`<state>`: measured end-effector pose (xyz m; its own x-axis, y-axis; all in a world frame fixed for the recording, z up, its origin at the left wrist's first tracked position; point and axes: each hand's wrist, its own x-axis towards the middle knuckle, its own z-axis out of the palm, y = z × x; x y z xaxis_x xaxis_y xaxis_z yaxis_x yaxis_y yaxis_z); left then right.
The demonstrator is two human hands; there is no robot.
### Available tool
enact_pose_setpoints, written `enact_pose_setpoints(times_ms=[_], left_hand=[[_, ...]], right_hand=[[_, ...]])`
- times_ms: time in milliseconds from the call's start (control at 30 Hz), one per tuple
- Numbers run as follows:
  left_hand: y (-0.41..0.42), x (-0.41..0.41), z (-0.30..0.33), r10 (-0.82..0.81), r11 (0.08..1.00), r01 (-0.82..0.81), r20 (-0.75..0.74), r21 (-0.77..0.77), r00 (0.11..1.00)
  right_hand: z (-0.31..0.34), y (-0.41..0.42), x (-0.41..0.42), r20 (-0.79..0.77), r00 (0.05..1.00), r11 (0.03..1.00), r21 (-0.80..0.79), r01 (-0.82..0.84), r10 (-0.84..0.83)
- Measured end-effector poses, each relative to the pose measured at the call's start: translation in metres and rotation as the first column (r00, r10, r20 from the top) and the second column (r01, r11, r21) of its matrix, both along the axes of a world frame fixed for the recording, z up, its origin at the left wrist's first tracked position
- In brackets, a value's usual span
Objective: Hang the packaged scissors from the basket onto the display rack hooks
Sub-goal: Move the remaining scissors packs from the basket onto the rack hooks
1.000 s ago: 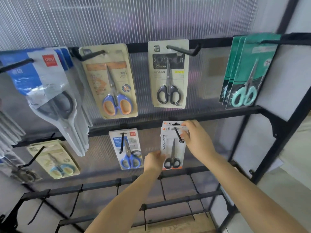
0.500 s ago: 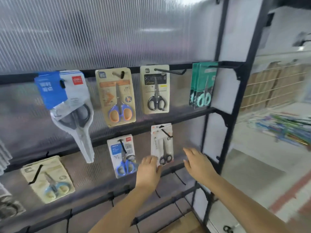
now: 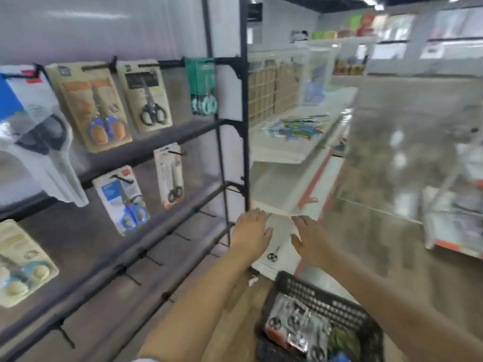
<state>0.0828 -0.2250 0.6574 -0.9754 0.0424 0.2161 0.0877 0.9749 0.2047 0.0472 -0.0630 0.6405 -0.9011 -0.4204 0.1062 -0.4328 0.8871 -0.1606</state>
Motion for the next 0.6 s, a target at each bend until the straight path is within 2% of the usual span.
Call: enact_pose_setpoints(times_ms=[100,233,367,600], left_hand=[[0.047,0.007,-0.013,-0.120,0.991,0.125,0.089,-0.044,0.989],[0.100,0.010,-0.025,-0.245,0.969,0.245,-0.003,0.006,0.969],[0.140,0.005,-0.046,-0.316,0.946,0.324,0.239,0.006,0.918],[0.193,-0.037,-0.096,-0.307,0.944,0.329,0.394,0.013,0.866]], right_hand=[[-0.006,0.047,0.027,0.037,0.994,0.994,0.021,0.106,-0.107],[-0.014,0.104,0.052,0.046,0.968,0.968,0.050,0.245,-0.248],[-0.035,0.153,0.062,0.174,0.919,0.935,0.043,0.353,-0.355],[-0.091,0.221,0.034,0.361,0.807,0.871,0.032,0.489,-0.467]])
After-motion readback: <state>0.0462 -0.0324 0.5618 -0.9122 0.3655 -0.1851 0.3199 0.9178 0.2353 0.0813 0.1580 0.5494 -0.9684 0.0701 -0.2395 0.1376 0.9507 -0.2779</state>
